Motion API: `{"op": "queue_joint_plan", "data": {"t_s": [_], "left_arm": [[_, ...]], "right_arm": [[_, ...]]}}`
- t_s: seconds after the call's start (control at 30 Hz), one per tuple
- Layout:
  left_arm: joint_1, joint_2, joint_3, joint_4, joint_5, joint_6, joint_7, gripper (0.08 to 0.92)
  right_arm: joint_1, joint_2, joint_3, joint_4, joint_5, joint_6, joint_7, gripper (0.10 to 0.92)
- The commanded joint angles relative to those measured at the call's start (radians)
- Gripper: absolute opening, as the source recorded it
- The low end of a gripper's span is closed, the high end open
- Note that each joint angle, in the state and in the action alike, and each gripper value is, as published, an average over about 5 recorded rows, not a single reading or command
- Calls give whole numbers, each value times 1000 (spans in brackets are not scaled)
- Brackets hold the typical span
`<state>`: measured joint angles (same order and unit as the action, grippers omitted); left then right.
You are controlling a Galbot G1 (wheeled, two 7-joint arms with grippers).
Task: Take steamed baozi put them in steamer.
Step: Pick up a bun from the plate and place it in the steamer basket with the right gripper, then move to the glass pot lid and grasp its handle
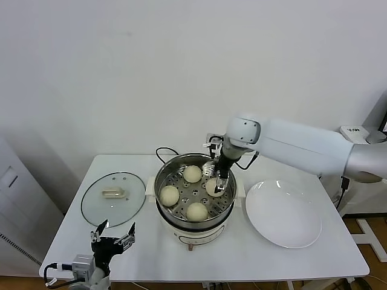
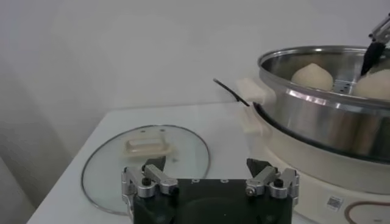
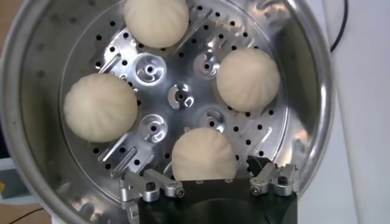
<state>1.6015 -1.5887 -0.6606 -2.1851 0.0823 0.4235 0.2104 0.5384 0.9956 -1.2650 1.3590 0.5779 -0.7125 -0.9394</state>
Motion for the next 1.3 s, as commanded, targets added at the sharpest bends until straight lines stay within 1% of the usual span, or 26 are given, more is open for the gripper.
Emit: {"op": "queue_joint_plan", "data": {"t_s": [0.03, 0.13, 0.23, 0.3, 0.33, 0.43, 0.53, 0.63, 0.7, 0.83, 0.93, 1.1, 1.17, 1.23, 1.3], "left_arm": [[-14, -10, -12, 5, -69, -19, -143, 823], [-25, -11, -26, 1, -125, -39, -163, 823], [-61, -20, -35, 19, -142, -106, -201, 823], [-86, -22, -36, 36, -151, -150, -227, 823], [-93, -19, -36, 39, -163, -153, -236, 823], [-99, 1, -31, 35, -191, -124, -223, 823], [-93, 14, -24, 30, -124, -111, -158, 823], [-100, 14, -19, 44, -5, -131, -101, 823], [-118, 17, -22, 59, 51, -139, -79, 823], [-162, 26, -41, 84, 117, -157, -73, 823], [-173, 35, -60, 93, 149, -165, -66, 823], [-182, 39, -103, 120, 232, -204, -71, 823], [-199, 39, -122, 146, 288, -217, -95, 823], [-223, 45, -136, 179, 367, -223, -113, 823], [-240, 61, -146, 211, 485, -252, -108, 823]], "right_arm": [[-50, -222, 348, 117, 71, 147, 90, 822], [-176, -314, 537, 160, 84, 180, 177, 823], [-380, -396, 770, 213, 73, 223, 258, 823], [-535, -423, 941, 239, 66, 260, 306, 823], [-621, -425, 1034, 249, 59, 281, 325, 823], [-914, -363, 1367, 267, 24, 333, 354, 823], [-1165, -226, 1666, 279, -16, 380, 363, 823], [-1330, -109, 1833, 292, -31, 443, 400, 823], [-1413, -40, 1879, 294, -36, 511, 446, 823], [-1531, 114, 1919, 275, -32, 663, 552, 823], [-1602, 201, 1922, 271, -24, 729, 607, 823], [-1684, 270, 1915, 279, 15, 744, 645, 823], [-1710, 281, 1915, 280, 27, 745, 649, 823], [-1741, 279, 1919, 284, 37, 747, 644, 823], [-1770, 269, 1926, 288, 50, 748, 639, 823]]}}
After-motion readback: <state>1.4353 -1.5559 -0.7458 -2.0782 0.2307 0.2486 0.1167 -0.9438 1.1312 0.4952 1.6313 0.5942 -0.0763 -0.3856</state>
